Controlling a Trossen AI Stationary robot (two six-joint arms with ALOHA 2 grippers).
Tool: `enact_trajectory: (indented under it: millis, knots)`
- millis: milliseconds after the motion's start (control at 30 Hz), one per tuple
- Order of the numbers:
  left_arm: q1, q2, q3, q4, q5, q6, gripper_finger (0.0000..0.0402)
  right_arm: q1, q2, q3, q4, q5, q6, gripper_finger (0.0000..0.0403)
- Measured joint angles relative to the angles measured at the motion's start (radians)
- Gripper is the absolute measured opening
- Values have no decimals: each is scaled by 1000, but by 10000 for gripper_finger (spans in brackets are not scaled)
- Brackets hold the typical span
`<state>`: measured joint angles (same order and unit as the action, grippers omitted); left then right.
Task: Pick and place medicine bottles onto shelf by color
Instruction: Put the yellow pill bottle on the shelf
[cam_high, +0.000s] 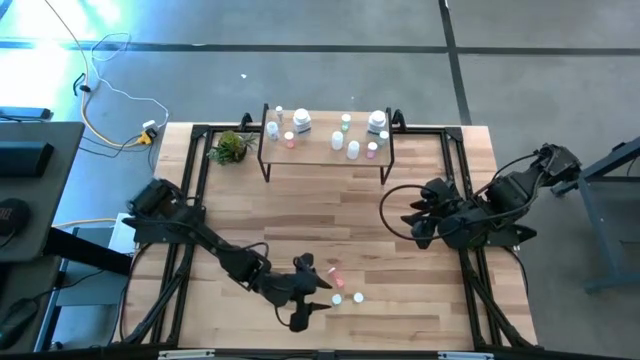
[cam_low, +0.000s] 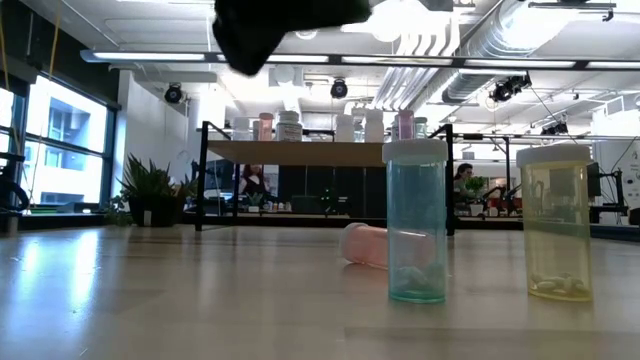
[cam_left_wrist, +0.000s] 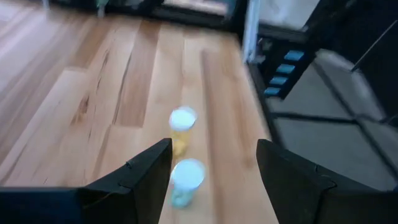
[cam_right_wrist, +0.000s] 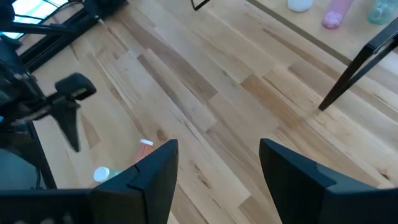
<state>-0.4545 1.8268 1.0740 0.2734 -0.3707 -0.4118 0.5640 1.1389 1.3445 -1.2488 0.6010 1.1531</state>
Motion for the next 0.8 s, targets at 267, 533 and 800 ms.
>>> enact_trajectory:
  millis: [267, 533, 800]
  knots:
    - [0, 70, -1, 52, -14, 23, 225, 0, 0, 0, 0, -3, 10, 216]
    - [4, 113, -1, 73, -19, 60, 225, 0, 0, 0, 0, -3, 10, 216]
    - [25, 112, -1, 69, -29, 109, 225, 0, 0, 0, 0, 4, 10, 216]
